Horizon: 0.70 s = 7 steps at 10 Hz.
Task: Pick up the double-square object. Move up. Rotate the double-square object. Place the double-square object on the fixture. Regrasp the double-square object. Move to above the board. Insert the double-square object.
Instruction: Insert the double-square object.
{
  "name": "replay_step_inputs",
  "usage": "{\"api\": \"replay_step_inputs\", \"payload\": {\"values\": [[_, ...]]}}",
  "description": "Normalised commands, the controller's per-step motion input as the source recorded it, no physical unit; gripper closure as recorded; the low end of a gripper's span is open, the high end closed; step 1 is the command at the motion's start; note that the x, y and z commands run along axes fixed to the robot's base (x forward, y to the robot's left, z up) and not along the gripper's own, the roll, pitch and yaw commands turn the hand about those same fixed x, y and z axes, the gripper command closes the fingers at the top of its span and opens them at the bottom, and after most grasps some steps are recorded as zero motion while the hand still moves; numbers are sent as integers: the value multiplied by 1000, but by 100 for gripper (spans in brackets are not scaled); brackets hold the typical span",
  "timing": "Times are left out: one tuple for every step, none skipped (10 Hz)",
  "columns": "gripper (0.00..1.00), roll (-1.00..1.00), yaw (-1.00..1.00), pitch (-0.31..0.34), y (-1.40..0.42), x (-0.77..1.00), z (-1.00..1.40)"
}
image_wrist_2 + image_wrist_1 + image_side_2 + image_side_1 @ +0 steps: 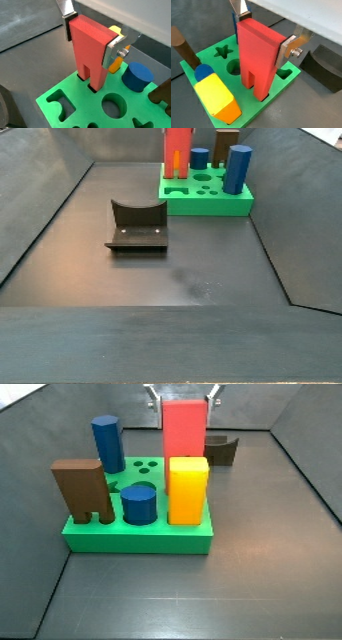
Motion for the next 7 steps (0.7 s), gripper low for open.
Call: {"api": "replay_step_inputs", "payload": {"values": [[100, 276, -37, 164, 0, 0, 243], [100, 360, 0, 149, 0, 0, 177], [100, 369, -11, 119, 0, 0, 0], [100, 300, -49, 60, -14, 0, -17], [100, 221, -91, 54, -63, 69, -43], [100, 126, -23, 54, -103, 177, 0], [100, 111, 0, 77, -186, 266, 0]]}}
